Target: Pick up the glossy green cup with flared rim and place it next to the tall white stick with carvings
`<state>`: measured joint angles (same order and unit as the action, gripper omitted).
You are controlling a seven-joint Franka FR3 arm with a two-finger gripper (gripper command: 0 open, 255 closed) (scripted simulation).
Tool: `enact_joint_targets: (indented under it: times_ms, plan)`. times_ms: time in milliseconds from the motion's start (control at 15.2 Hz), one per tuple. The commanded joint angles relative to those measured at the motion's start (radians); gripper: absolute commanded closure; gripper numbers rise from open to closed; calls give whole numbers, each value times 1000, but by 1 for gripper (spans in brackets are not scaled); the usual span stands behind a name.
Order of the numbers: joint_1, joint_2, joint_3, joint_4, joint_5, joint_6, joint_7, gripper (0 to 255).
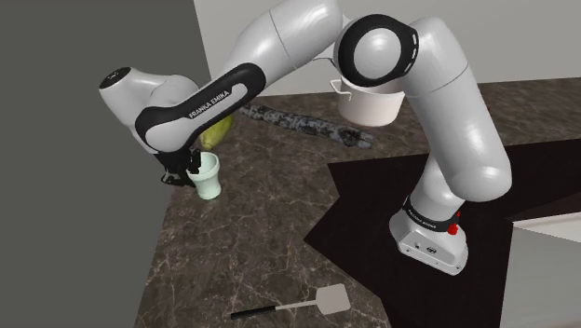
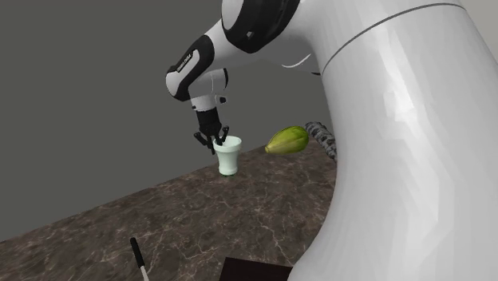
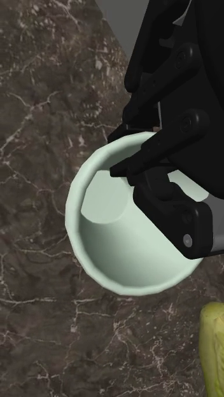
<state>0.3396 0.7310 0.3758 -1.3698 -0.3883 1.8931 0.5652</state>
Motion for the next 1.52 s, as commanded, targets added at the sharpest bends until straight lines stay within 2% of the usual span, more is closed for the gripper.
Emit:
enact_joint_targets:
  times_ms: [0,726,1452]
  plan:
    - [0,-10,3,12,5,-21,-5,255]
    - [2,-60,16,79,26,-133,-29,255]
    - [15,-84,22,191,40,-263,-55,255]
